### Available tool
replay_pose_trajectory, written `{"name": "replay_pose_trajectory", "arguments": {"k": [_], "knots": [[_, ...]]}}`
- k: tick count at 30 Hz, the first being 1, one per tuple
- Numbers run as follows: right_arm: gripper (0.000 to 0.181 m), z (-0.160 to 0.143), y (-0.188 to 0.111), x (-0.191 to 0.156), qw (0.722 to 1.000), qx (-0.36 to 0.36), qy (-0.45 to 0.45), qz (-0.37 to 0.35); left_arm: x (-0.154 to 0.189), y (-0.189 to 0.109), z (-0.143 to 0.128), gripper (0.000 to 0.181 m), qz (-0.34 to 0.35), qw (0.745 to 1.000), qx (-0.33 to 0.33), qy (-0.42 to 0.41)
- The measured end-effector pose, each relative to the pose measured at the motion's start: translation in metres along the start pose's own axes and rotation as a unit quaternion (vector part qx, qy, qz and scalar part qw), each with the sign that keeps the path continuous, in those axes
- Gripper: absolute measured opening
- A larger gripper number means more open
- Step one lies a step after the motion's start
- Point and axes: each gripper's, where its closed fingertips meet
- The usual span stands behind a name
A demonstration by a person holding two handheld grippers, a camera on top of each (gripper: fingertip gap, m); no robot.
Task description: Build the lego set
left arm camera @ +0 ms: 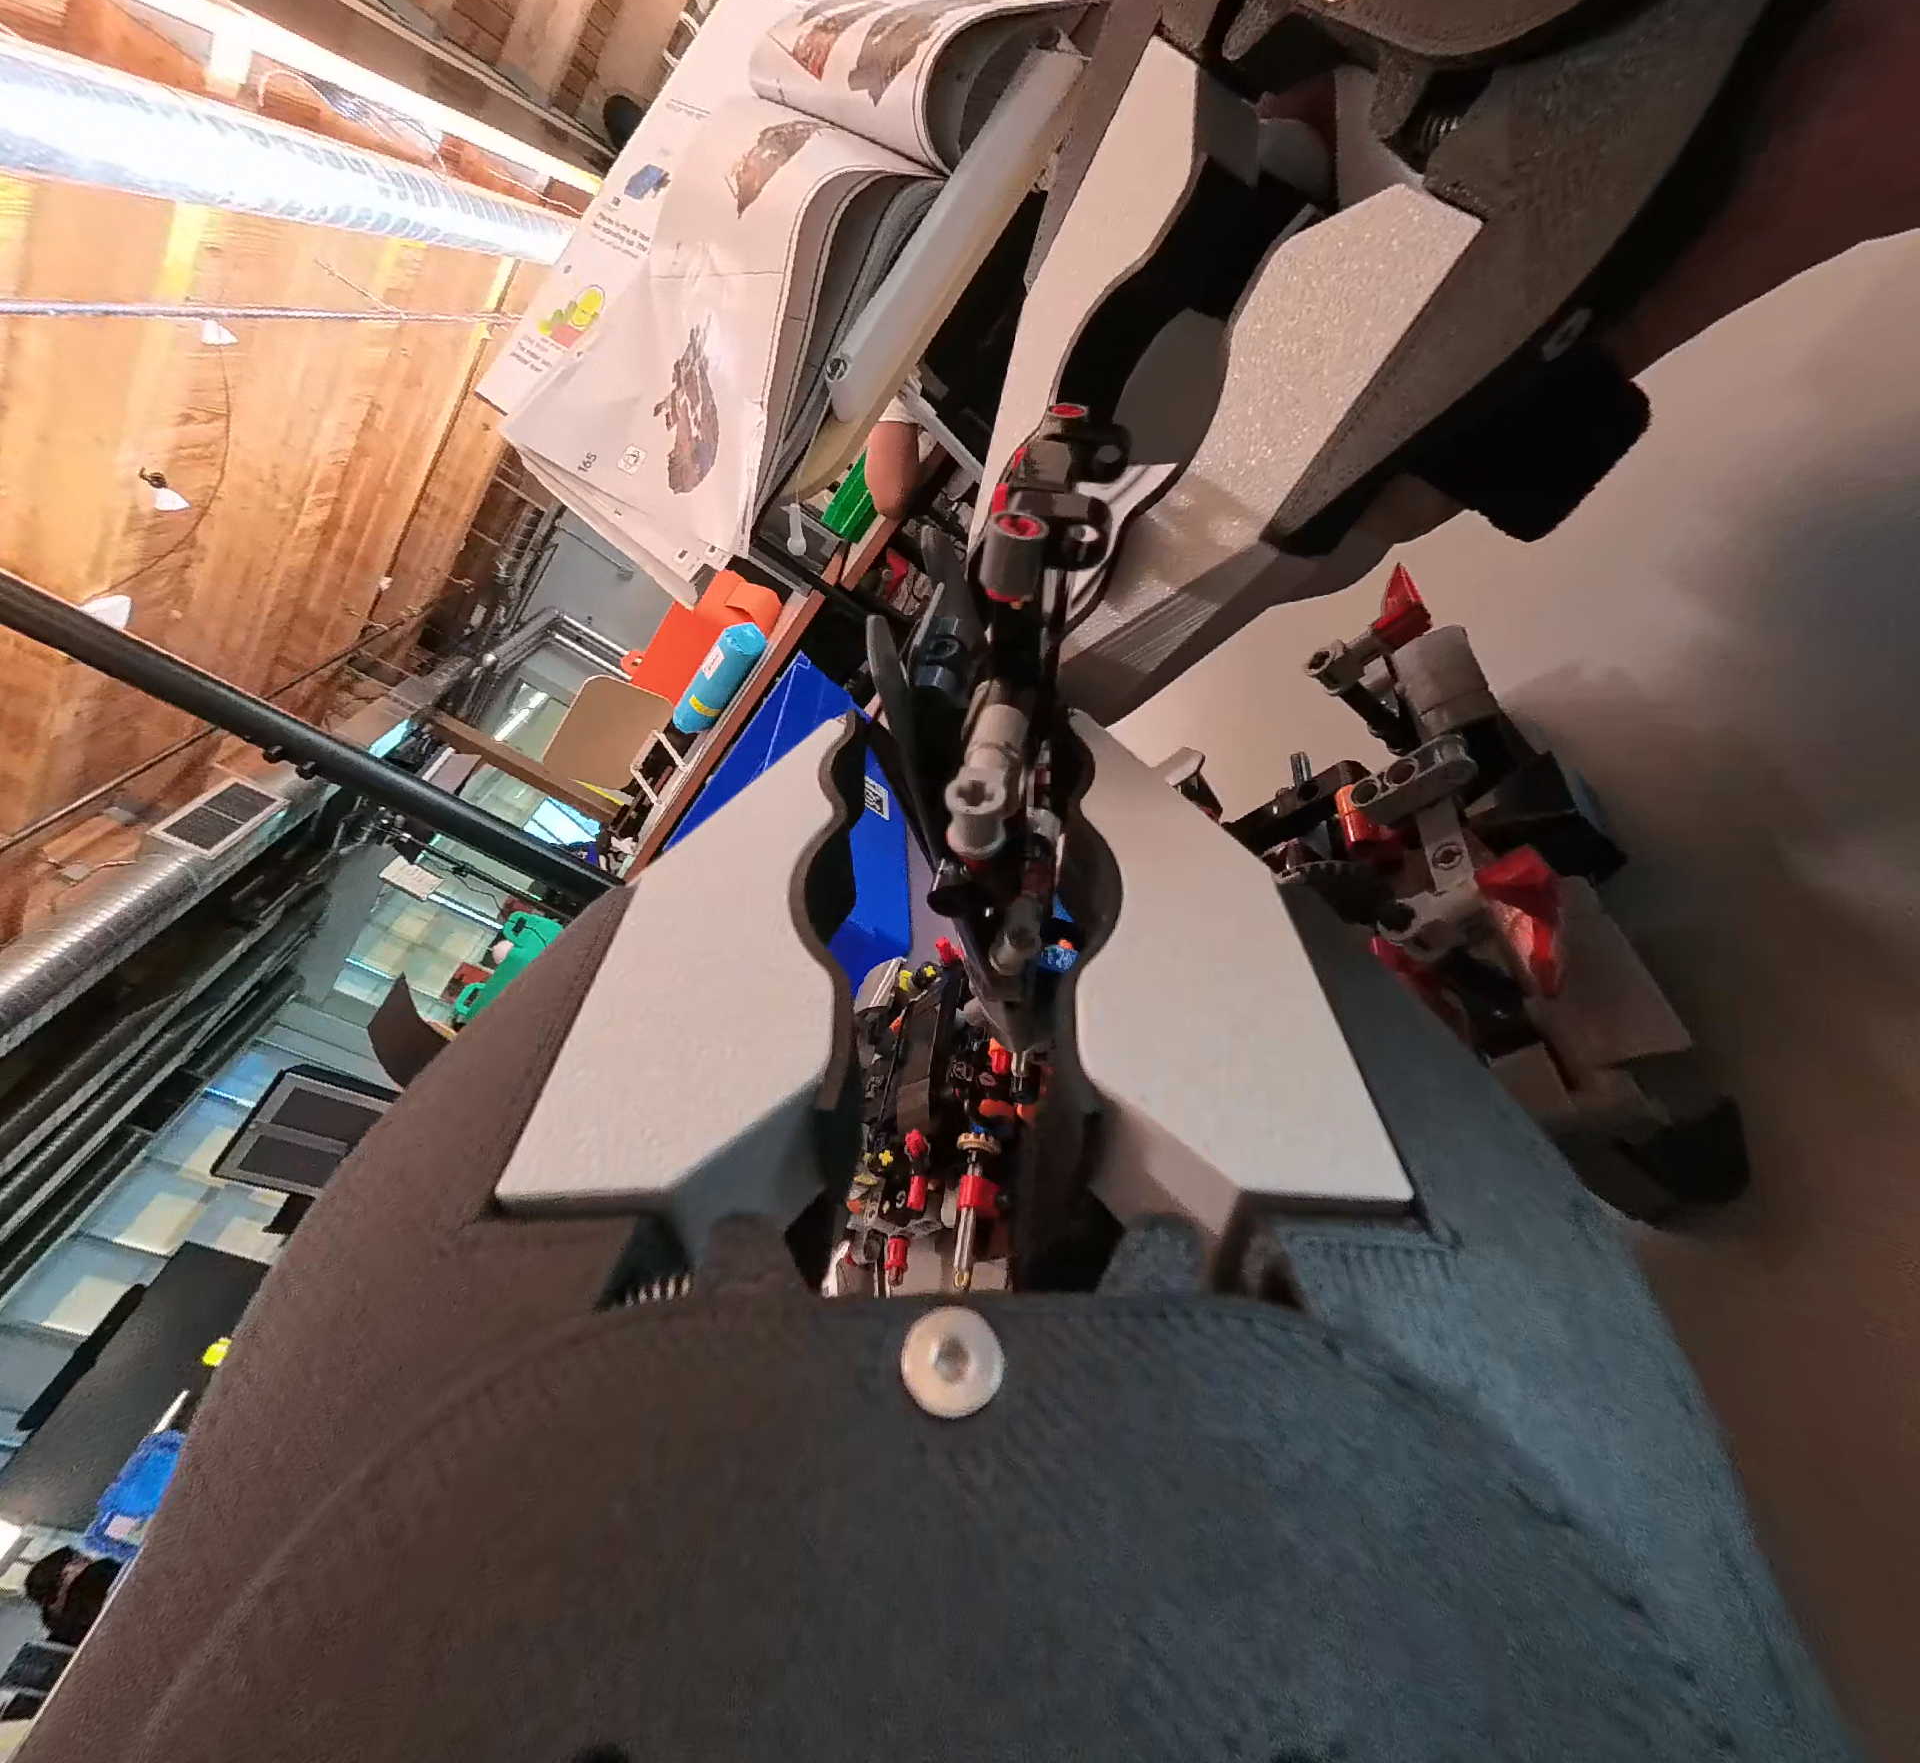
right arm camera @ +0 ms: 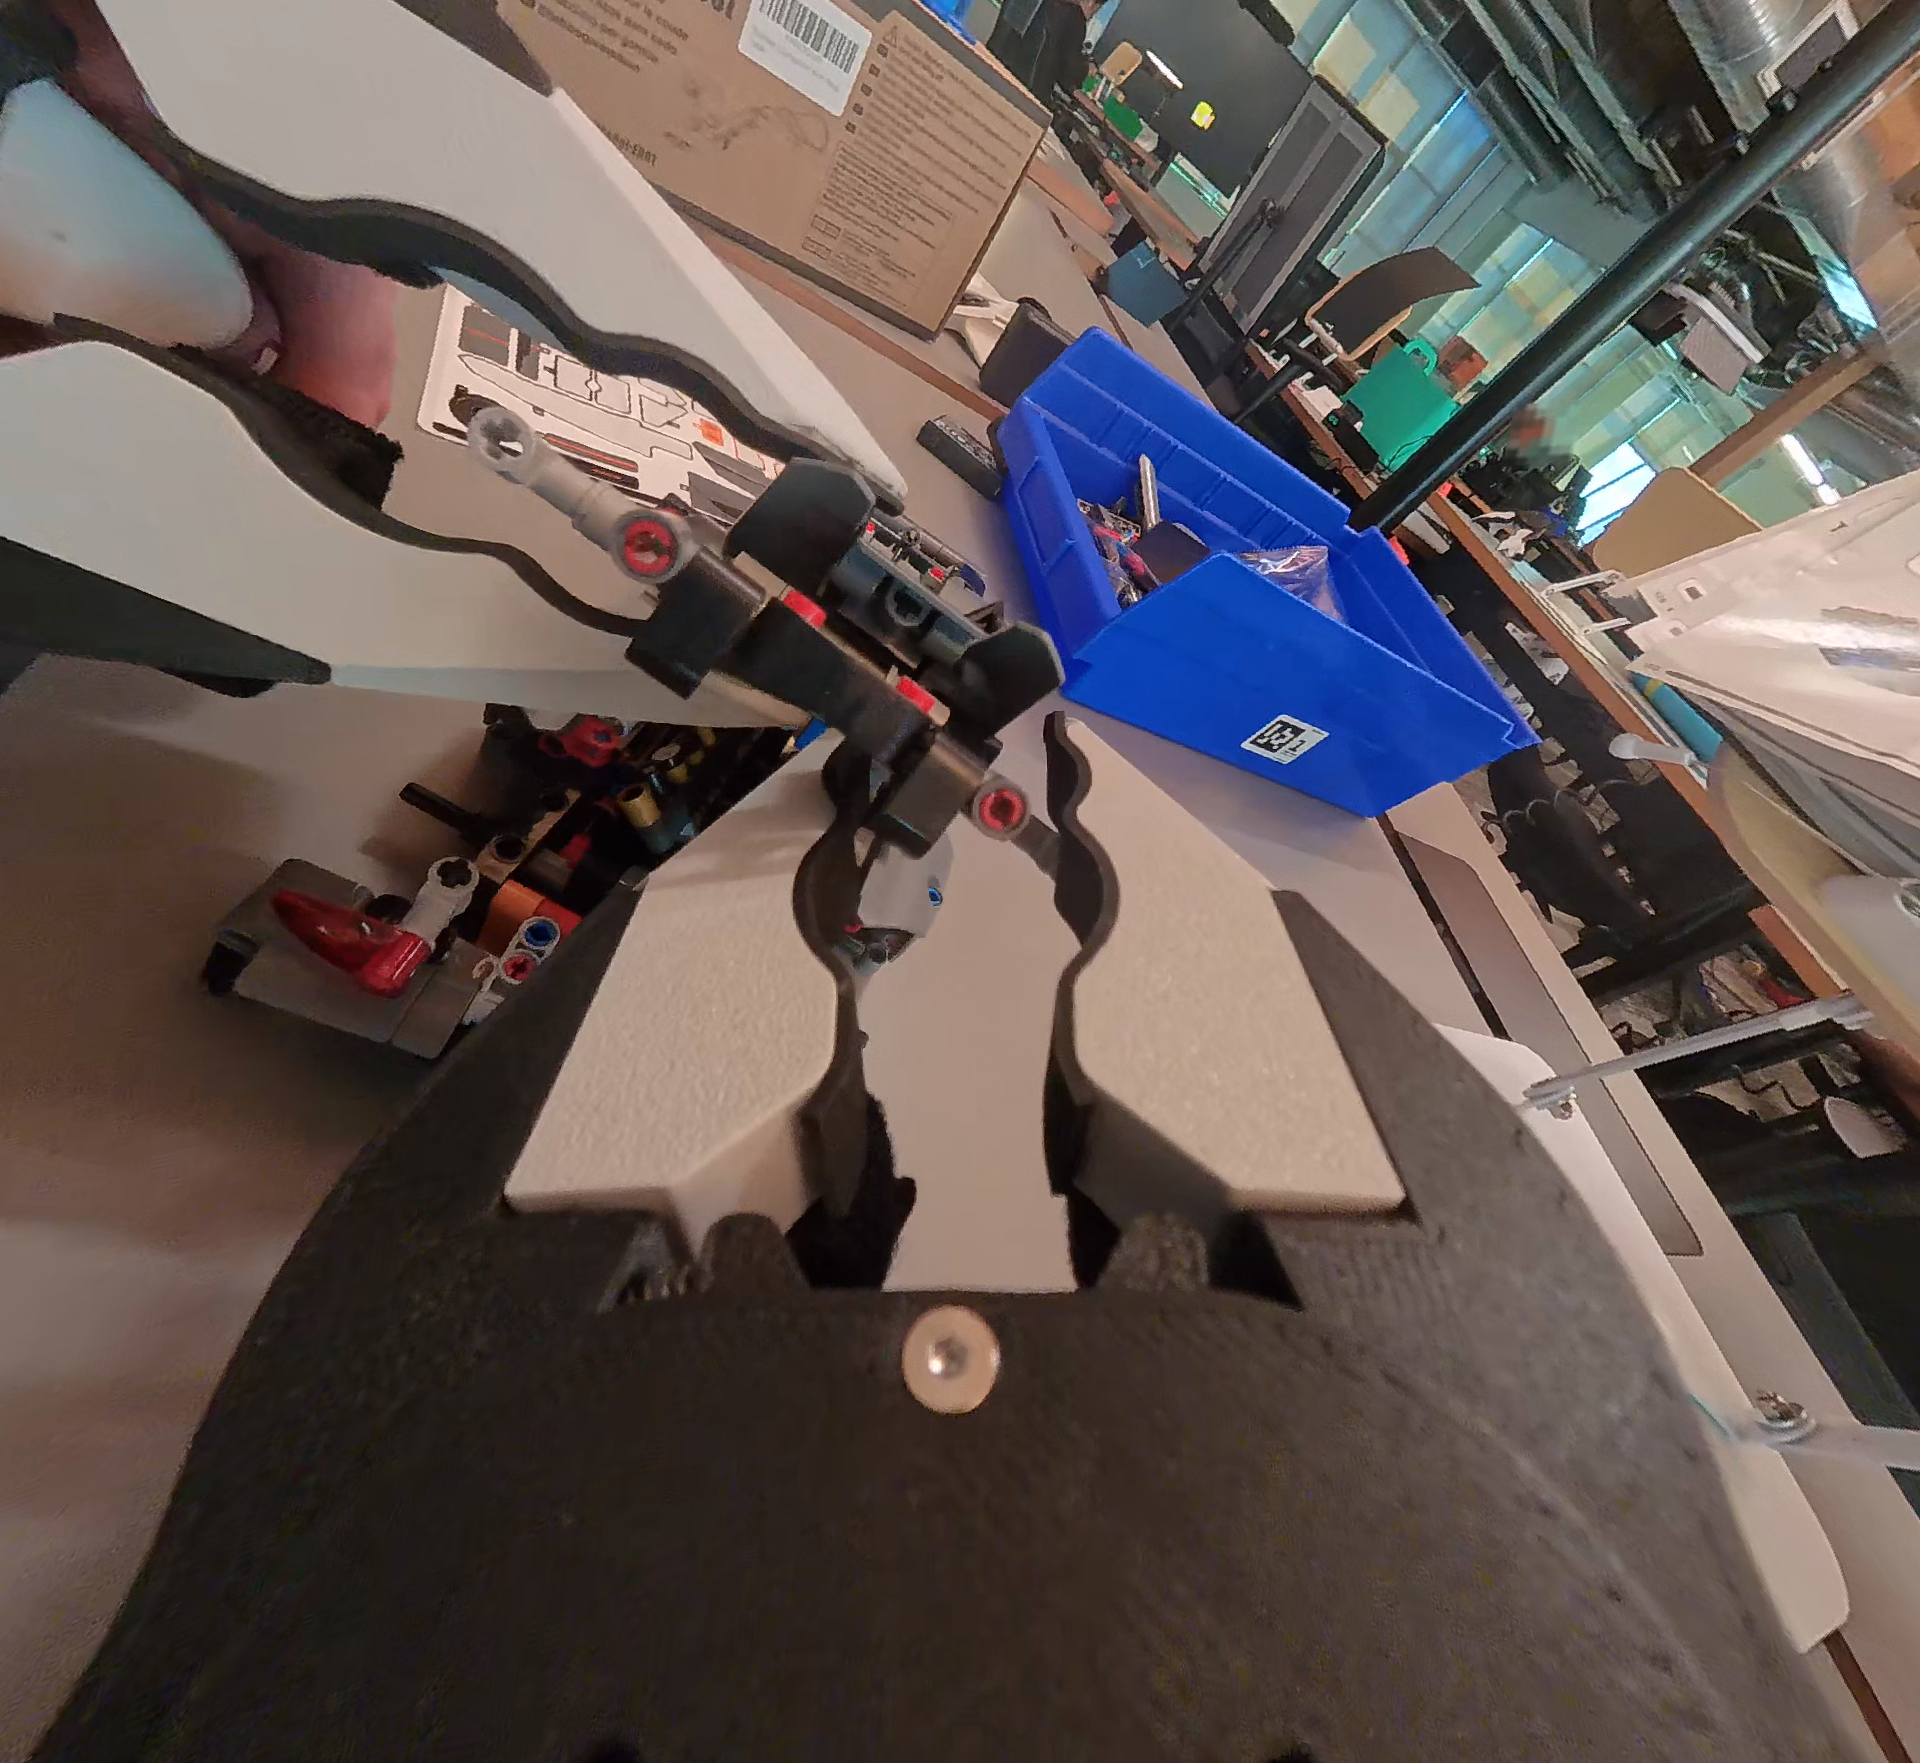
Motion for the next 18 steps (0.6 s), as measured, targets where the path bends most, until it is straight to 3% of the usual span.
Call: {"name": "replay_pose_trajectory", "arguments": {"k": [11, 18], "knots": [[0.032, 0.0005, 0.0004, 0.0037, 1.0, 0.0, 0.007, -0.002, 0.0, 0.0052, 0.0001, 0.025, -0.007, 1.0, 0.001, 0.002], [0.029, -0.0034, 0.0013, 0.0031, 1.0, -0.004, 0.001, 0.0, 0.0024, 0.0084, -0.0024, 0.035, -0.02, 1.0, -0.001, 0.013]]}}
Point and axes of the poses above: each gripper's, where its closed fingertips meet, y out along the fingers, z out of its top, x = y × z across the jaws, and after that the axes turned 1 degree about -y, right-handed
